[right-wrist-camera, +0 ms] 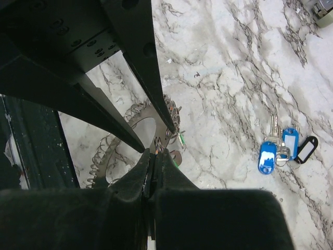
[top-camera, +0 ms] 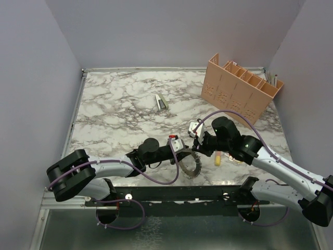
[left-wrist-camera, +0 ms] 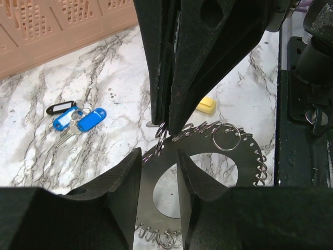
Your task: Remove the keys from the keyring
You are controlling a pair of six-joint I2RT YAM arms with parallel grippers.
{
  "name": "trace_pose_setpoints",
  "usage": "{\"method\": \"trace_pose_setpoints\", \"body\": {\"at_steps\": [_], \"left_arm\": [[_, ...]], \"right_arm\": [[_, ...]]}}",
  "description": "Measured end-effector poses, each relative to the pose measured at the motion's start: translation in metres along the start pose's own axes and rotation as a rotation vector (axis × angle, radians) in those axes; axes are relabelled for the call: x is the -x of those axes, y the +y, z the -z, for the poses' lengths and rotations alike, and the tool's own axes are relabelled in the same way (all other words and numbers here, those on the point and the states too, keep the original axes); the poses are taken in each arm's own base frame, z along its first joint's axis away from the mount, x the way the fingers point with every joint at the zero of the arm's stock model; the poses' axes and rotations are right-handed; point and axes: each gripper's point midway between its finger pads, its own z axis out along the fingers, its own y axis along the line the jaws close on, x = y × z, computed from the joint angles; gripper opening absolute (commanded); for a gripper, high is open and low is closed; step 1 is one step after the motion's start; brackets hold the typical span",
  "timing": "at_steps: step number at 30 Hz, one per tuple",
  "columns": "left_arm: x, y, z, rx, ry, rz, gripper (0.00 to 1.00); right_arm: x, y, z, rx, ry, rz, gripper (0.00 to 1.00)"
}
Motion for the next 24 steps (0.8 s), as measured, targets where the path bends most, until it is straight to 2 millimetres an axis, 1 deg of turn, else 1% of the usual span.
{"method": "trace_pose_setpoints", "body": {"at_steps": [9, 15, 17, 20, 21, 24], "left_arm": [[0.0013, 0.0010, 0.0005, -0.001, -0.002, -0.031, 0.30], [0.0049, 0.0001, -0.0011, -0.012, -0.010, -0.042, 0.20], [0.0071, -0.0005, -0.0027, -0.019, -0.015, -0.044, 0.15], [0.0068, -0.0022, -0.0035, -0.029, -0.014, -0.045, 0.03], [0.0061, -0.0030, -0.0037, -0.034, -0.013, -0.045, 0.01], [0.0050, -0.0035, -0.0039, -0.038, -0.010, -0.045, 0.02]], "right_arm": [[0.0007, 0.0028, -0.0007, 0.017, -0.004, -0.001, 0.01], [0.0000, 0.0040, -0.0019, 0.025, -0.002, -0.002, 0.00], [-0.0006, 0.0041, -0.0026, 0.027, 0.001, -0.003, 0.00], [-0.0008, 0.0043, -0.0029, 0.028, 0.002, -0.004, 0.01], [-0.0009, 0.0042, -0.0029, 0.028, 0.002, -0.004, 0.01], [-0.0014, 0.0041, -0.0028, 0.027, 0.004, -0.006, 0.01]]}}
